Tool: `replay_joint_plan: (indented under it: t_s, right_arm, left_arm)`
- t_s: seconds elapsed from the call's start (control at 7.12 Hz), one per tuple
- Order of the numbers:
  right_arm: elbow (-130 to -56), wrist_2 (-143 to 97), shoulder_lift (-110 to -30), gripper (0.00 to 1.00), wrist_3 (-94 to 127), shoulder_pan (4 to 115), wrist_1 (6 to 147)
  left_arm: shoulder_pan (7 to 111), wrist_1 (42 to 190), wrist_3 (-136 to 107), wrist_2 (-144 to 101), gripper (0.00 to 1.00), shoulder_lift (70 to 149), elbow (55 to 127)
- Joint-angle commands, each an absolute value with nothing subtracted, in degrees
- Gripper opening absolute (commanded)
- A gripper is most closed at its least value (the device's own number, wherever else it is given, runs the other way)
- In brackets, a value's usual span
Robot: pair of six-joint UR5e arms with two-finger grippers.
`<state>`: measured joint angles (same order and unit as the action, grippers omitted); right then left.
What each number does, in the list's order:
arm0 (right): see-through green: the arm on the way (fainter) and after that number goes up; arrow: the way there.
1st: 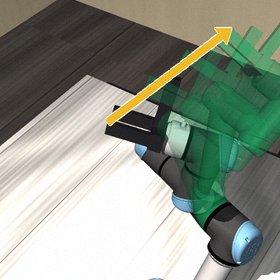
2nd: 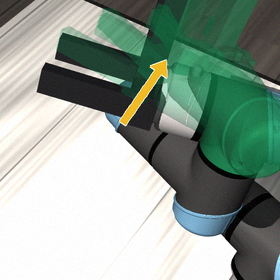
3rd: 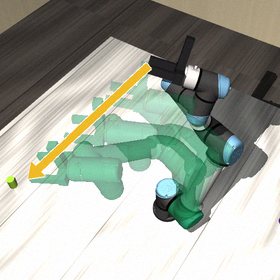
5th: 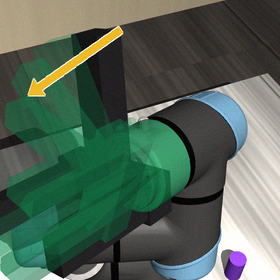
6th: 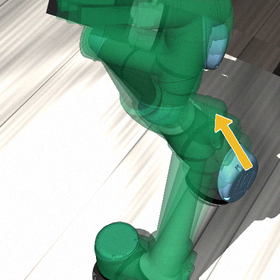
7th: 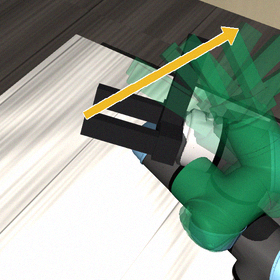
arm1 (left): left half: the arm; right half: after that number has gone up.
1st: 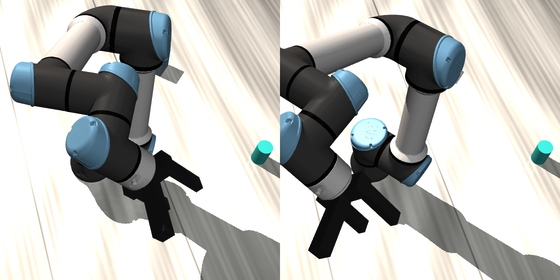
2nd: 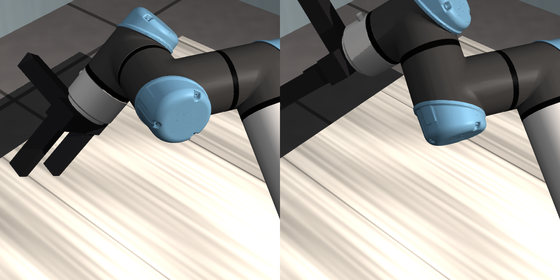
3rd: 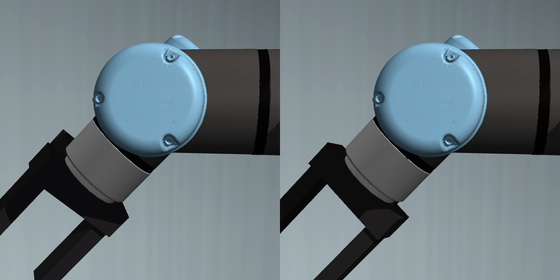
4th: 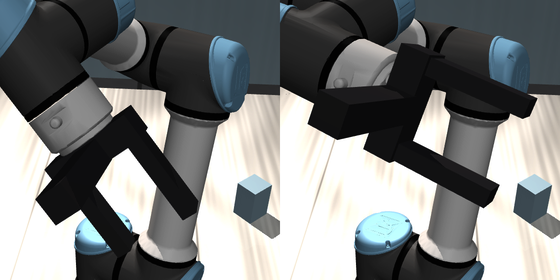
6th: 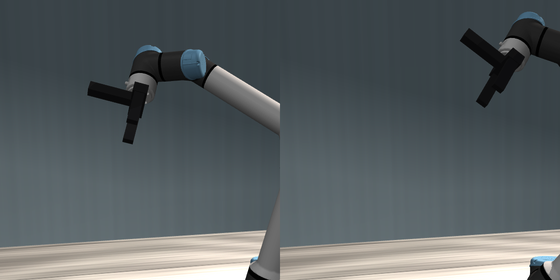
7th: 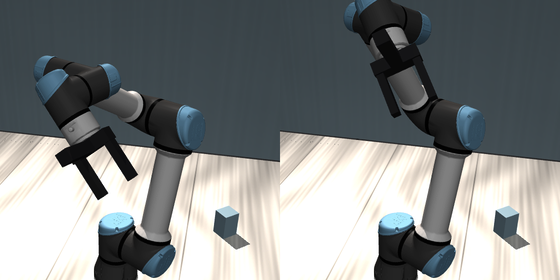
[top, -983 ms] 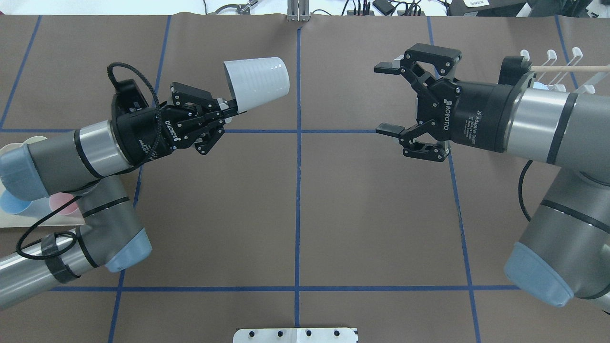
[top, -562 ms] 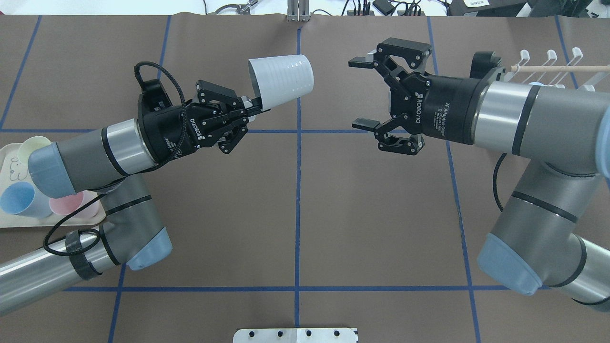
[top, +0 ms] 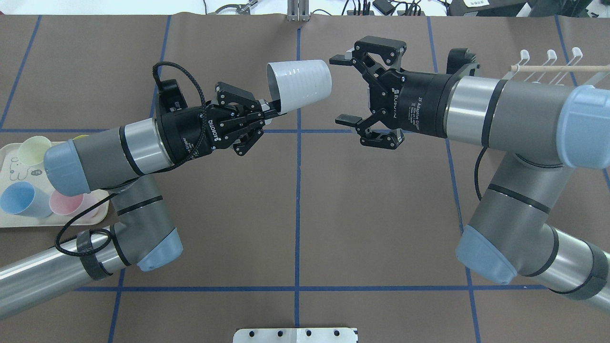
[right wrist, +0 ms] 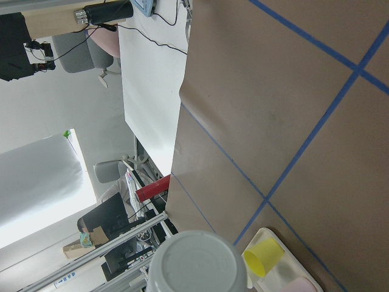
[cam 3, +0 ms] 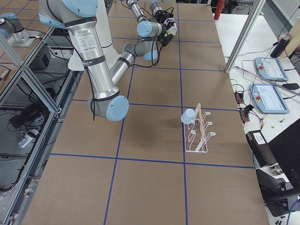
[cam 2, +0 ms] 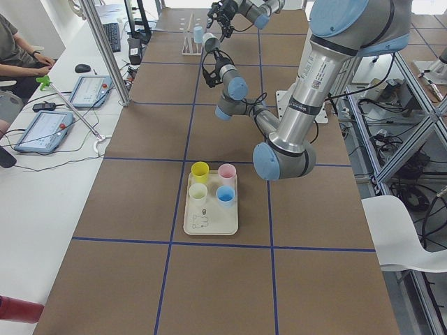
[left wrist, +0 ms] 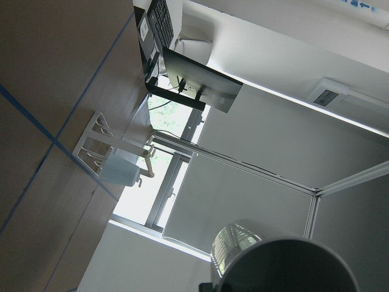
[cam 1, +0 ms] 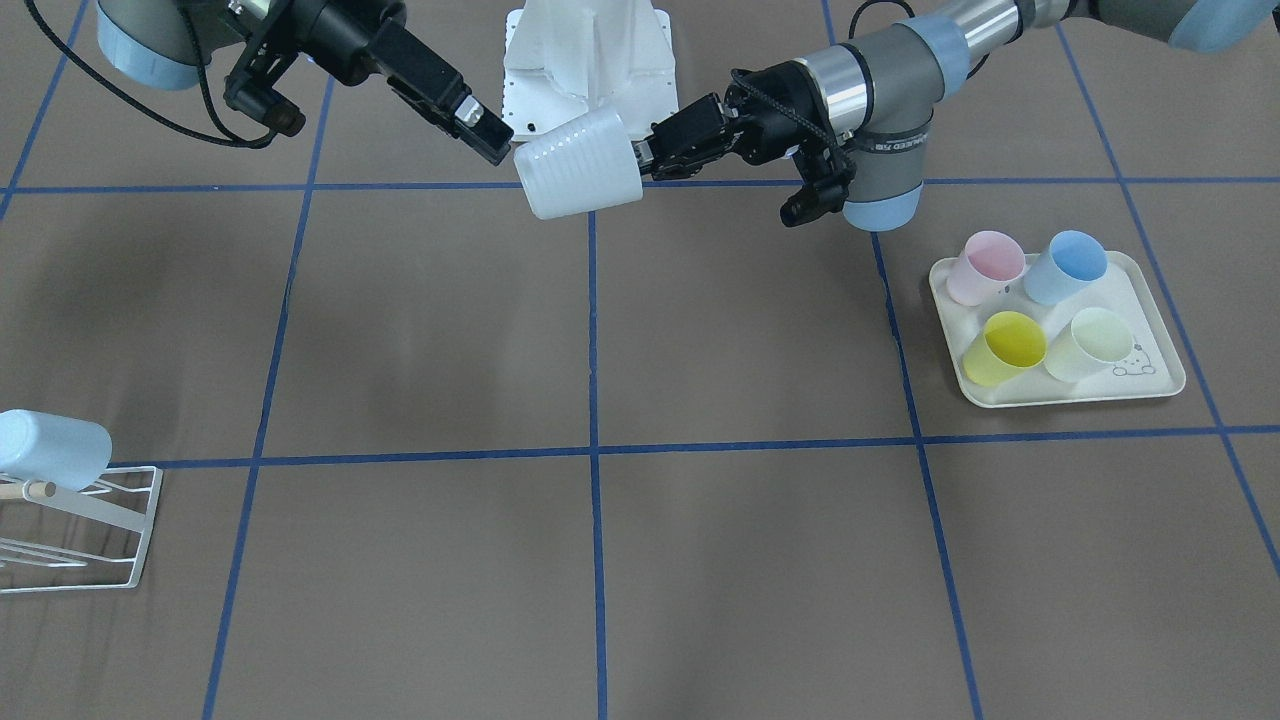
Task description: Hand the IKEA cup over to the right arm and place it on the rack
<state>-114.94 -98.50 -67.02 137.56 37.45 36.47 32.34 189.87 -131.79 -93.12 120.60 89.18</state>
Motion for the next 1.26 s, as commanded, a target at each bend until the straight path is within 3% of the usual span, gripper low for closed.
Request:
replay_joint_plan:
  t_s: [0.0,1.12]
  right_arm:
    - [-114.2,-98.3,-66.1,1.0,137.5,37.3,36.5]
    - [-111.6,-97.3,-63.9,1.0,137.3,37.0,36.5]
  left_arm:
    - [32.3,189.6,-131.7,-93.2,0.0,121.2,89.0]
    - [31.4,189.5,-131.7,-93.3,0.0,121.3,89.5]
